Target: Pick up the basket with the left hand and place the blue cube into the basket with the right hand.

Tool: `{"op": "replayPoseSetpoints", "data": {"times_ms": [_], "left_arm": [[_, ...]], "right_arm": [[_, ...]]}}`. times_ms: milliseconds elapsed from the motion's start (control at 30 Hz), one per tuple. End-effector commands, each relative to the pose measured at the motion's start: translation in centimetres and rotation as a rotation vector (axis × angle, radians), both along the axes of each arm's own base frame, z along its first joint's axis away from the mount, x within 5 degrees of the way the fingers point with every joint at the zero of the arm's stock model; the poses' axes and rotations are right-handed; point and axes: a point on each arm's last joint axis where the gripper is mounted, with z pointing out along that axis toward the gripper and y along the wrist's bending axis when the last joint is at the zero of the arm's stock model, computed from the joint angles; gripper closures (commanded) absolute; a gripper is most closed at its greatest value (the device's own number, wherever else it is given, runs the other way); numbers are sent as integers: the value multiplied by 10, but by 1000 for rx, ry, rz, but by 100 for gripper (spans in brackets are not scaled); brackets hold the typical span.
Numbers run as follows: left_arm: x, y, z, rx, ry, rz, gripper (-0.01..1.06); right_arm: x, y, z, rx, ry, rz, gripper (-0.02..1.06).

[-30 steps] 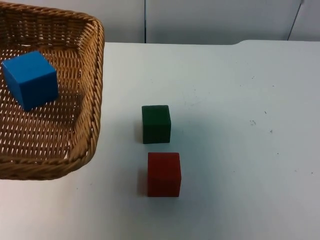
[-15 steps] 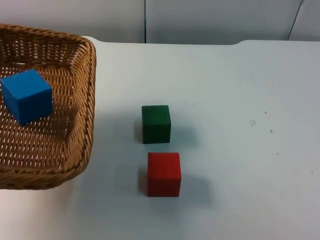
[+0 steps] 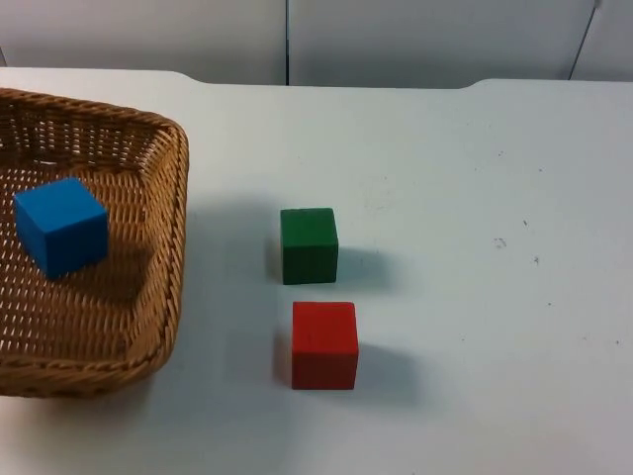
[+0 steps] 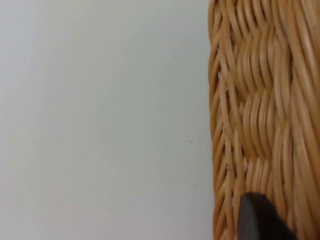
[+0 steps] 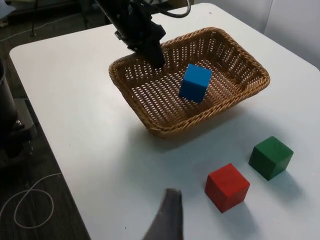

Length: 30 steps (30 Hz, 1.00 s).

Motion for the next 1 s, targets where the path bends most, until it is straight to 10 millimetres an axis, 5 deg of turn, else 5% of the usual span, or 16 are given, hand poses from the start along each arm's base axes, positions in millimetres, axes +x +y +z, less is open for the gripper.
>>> {"op": "replayPoseSetpoints", "data": {"times_ms": [0, 567, 700, 833, 867, 967], "left_arm": [[6, 0, 1, -34, -39, 24, 105], [16, 1, -45, -26, -29, -56, 101], [16, 2, -45, -19, -28, -52, 85], [16, 2, -45, -4, -36, -67, 47], [16, 2, -45, -4, -36, -67, 47], [17, 2, -44, -7, -41, -56, 24]], "right_arm": [[0, 0, -1, -3, -6, 1, 29], [0, 0, -1, 0, -3, 0, 29], [0, 0, -1, 0, -3, 0, 29], [0, 0, -1, 0, -3, 0, 29], [0, 0, -1, 0, -3, 0, 29], [0, 0, -1, 1, 1, 1, 29]]}}
